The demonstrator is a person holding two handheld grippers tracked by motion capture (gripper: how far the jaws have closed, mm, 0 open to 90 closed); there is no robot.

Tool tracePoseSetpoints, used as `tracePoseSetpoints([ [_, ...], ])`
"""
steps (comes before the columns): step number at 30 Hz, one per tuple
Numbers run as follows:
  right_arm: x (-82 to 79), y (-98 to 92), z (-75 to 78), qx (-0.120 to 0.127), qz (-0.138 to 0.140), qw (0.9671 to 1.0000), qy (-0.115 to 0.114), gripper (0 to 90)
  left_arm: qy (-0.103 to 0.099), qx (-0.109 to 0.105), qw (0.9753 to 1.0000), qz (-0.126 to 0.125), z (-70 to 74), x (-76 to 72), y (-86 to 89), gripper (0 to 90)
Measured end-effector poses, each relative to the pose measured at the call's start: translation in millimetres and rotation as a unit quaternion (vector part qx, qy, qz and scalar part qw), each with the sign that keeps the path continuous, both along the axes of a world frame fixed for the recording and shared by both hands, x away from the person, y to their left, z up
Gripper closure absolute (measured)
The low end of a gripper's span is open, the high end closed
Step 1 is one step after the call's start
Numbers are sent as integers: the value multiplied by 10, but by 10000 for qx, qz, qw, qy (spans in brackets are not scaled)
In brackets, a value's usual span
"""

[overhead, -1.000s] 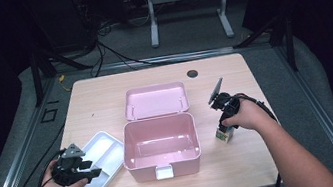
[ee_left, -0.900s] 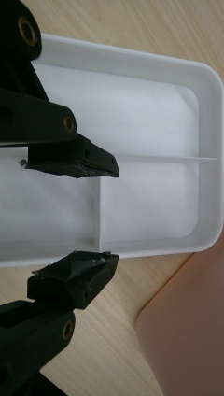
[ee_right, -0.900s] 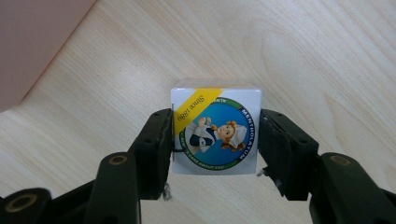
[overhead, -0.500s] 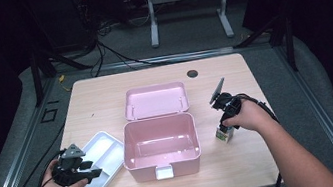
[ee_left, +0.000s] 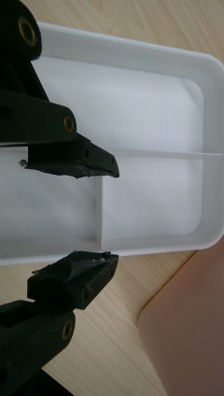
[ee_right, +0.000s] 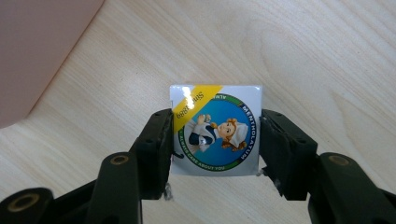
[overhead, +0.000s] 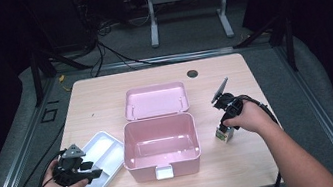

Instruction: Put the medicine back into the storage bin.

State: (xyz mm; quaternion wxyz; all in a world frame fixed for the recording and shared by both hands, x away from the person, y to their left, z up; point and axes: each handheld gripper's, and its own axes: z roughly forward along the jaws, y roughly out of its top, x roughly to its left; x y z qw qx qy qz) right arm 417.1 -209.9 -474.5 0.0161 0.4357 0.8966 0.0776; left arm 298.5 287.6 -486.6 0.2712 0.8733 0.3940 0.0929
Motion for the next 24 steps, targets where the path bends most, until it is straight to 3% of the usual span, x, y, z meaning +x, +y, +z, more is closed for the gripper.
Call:
tracePoseSetpoints([
  [20, -14, 35, -10, -109, 45, 9999, -46, 466, 63, -22, 10000, 8, -32, 7, 10, 501],
  [21, -6, 34, 10, -184, 63, 9998, 81, 466, 65, -23, 10000, 7, -33, 9, 11, 501],
  [22, -10, 34, -10, -114, 40, 9999, -27, 466, 68, -7, 10000, -1, -32, 10, 12, 501],
  [24, -7, 33, -12, -111, 35, 9999, -21, 465, 75, -2, 10000, 1, -34, 11, 14, 501],
])
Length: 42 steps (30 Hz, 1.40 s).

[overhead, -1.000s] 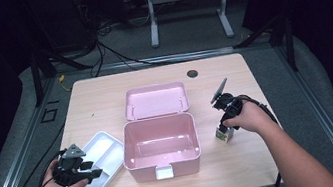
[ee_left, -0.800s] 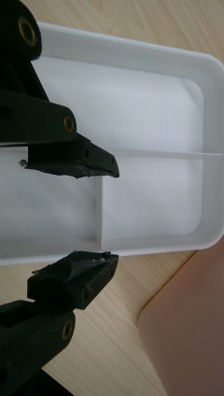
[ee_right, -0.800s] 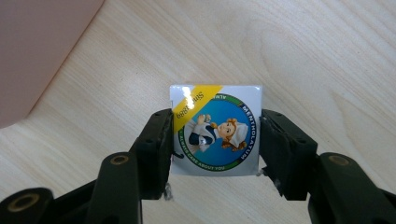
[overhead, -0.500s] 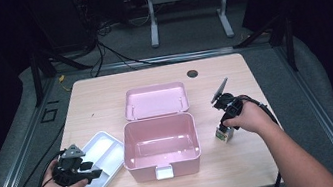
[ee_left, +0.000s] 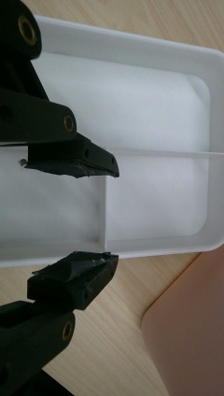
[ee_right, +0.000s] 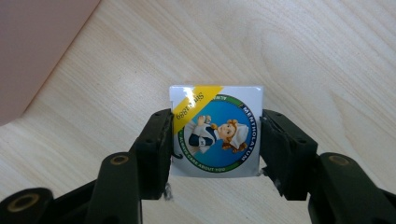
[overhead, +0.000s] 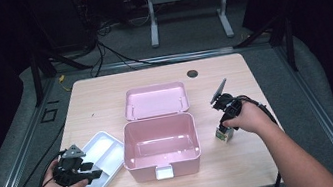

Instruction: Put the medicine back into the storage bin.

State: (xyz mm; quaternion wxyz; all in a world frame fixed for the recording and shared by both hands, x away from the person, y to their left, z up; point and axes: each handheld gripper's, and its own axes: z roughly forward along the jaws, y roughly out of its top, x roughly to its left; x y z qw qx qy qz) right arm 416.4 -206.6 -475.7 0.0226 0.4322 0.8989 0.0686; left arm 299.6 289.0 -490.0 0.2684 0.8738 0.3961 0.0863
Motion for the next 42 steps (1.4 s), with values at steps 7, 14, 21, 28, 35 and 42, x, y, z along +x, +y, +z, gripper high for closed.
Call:
tracePoseSetpoints([
  [7, 0, 8, -4, -11, -22, 10000, 13, 467, 13, 0, 10000, -5, -5, 0, 3, 499],
  [14, 8, 23, 30, -152, 95, 9998, -32, 472, 28, -19, 10000, 5, -9, 1, 13, 499],
  [21, 0, 28, 183, -76, 185, 9998, -74, 472, 53, -31, 10000, 24, -19, 2, 16, 499],
  [28, -30, 65, 474, -221, 334, 9990, -207, 472, 43, -31, 10000, 15, -20, 3, 23, 499],
  [35, -71, 127, 786, -100, 533, 9980, -332, 471, 52, -25, 10000, 9, -26, 4, 19, 498],
  [42, -112, 247, 1057, 133, 760, 9964, -349, 472, 54, -27, 10000, 7, -25, 3, 20, 498],
])
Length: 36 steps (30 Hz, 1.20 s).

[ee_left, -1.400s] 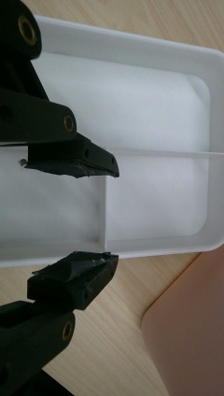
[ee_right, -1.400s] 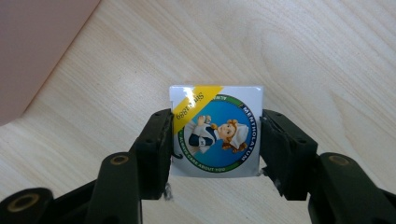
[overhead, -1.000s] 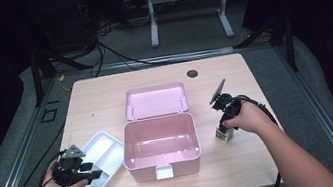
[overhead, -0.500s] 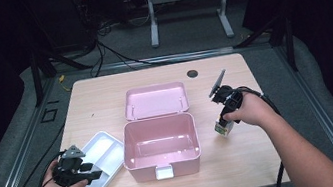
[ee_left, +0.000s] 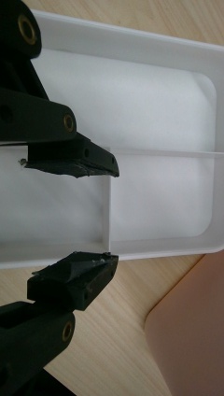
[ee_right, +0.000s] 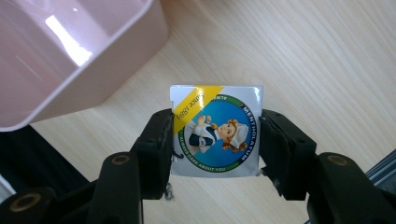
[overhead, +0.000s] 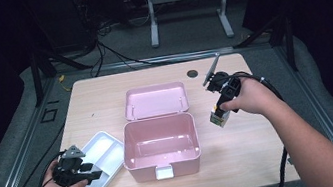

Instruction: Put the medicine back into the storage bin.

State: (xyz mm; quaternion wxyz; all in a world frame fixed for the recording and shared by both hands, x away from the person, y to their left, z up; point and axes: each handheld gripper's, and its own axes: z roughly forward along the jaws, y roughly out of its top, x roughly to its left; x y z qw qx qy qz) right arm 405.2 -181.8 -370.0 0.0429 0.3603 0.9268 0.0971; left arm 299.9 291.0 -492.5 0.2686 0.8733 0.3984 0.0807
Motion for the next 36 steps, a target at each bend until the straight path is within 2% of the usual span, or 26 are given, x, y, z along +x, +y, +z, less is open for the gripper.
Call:
tracePoseSetpoints([
  [2, -28, 69, 95, -268, 65, 9996, -110, 472, 19, 4, 10000, -3, -3, 0, 0, 497],
  [5, -58, 148, 191, -160, 221, 9996, -97, 472, 19, 1, 10000, -1, -3, 0, 2, 497],
  [7, -77, 210, 257, 24, 405, 9991, -82, 472, 26, -11, 10000, 22, -4, -2, 0, 497],
  [8, -95, 265, 318, -143, 504, 9985, -153, 472, 26, -10, 10000, 22, -4, -2, -1, 497],
  [9, -104, 298, 335, -61, 563, 9983, -147, 472, 27, -8, 10000, 26, -6, -2, -2, 497],
  [10, -117, 348, 373, -162, 647, 9976, -172, 472, 9, -8, 10000, 37, -10, -3, -6, 497],
  [14, -167, 571, 435, -20, 1002, 9949, -137, 472, 9, 12, 10000, -1, -13, 1, -2, 496],
  [15, -180, 617, 455, -118, 1047, 9943, -140, 472, 14, 14, 10000, -1, -13, 1, 0, 496],
  [20, -252, 894, 480, -84, 1378, 9903, -155, 472, 41, 8, 10000, -8, -14, 1, 9, 496],
  [21, -260, 928, 467, -40, 1412, 9898, -175, 472, 34, 2, 10000, -5, -13, 0, 11, 496],
  [22, -265, 975, 434, 149, 1490, 9887, -87, 472, 17, -1, 10000, 12, -13, -2, 10, 496],
  [24, -268, 1011, 408, 196, 1554, 9876, -70, 472, 16, 4, 10000, 6, -10, -3, 12, 495],
  [25, -286, 1089, 385, -79, 1620, 9867, -95, 472, 32, 4, 10000, -18, -6, -1, 19, 495],
  [31, -301, 1218, 170, -187, 1986, 9799, -78, 470, 13, -5, 10000, 29, -7, -7, 24, 495],
  [33, -306, 1247, 73, -259, 2152, 9762, -87, 469, 22, -2, 10000, 11, -5, -5, 24, 495],
  [36, -338, 1283, -82, -389, 2457, 9685, -68, 469, 39, 8, 10000, -11, -8, -2, 17, 494],
])
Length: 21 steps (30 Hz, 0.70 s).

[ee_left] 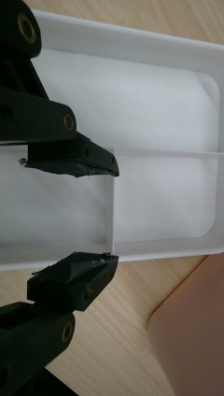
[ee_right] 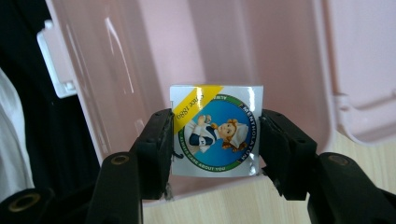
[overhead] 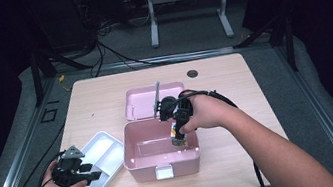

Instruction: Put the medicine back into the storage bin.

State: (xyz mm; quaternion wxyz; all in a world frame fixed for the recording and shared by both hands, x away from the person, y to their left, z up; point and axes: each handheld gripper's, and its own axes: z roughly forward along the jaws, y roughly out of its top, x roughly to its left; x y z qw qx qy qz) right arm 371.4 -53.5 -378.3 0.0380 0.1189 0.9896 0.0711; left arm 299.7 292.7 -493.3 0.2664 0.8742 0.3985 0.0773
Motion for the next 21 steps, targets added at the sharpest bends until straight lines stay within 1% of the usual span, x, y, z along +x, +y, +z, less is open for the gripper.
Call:
tracePoseSetpoints([
  [1, -14, 11, -57, -30, 149, 9999, 22, 468, -28, 1, 10000, 23, -6, -1, -4, 494],
  [2, -27, 18, -97, -53, 261, 9996, 50, 468, -6, 3, 10000, 8, -5, 1, -2, 494],
  [5, -47, 32, -196, -73, 488, 9987, 100, 468, 7, 13, 10000, 0, -12, 1, -6, 494],
  [6, -52, 39, -238, -91, 590, 9982, 89, 468, 1, 2, 10000, 31, -16, -3, -12, 495],
  [10, -41, 65, -351, -246, 760, 9968, -26, 468, 20, 10, 10000, -2, -15, -1, -16, 494],
  [13, -16, 83, -441, -294, 764, 9966, -42, 468, 25, 10, 10000, 1, -20, 0, -13, 495],
  [15, 2, 97, -487, -389, 761, 9963, -32, 468, 30, 40, 10000, -41, -18, 5, -4, 495],
  [16, 10, 106, -514, -403, 768, 9962, -45, 468, -1, 36, 10000, -18, -22, 2, -5, 495],
  [20, 32, 144, -606, -524, 774, 9956, -37, 467, 19, -1, 10000, 5, -16, -6, -1, 495],
  [21, 38, 149, -624, -511, 766, 9957, -47, 467, 19, 0, 10000, 10, -15, -7, 0, 495],
])
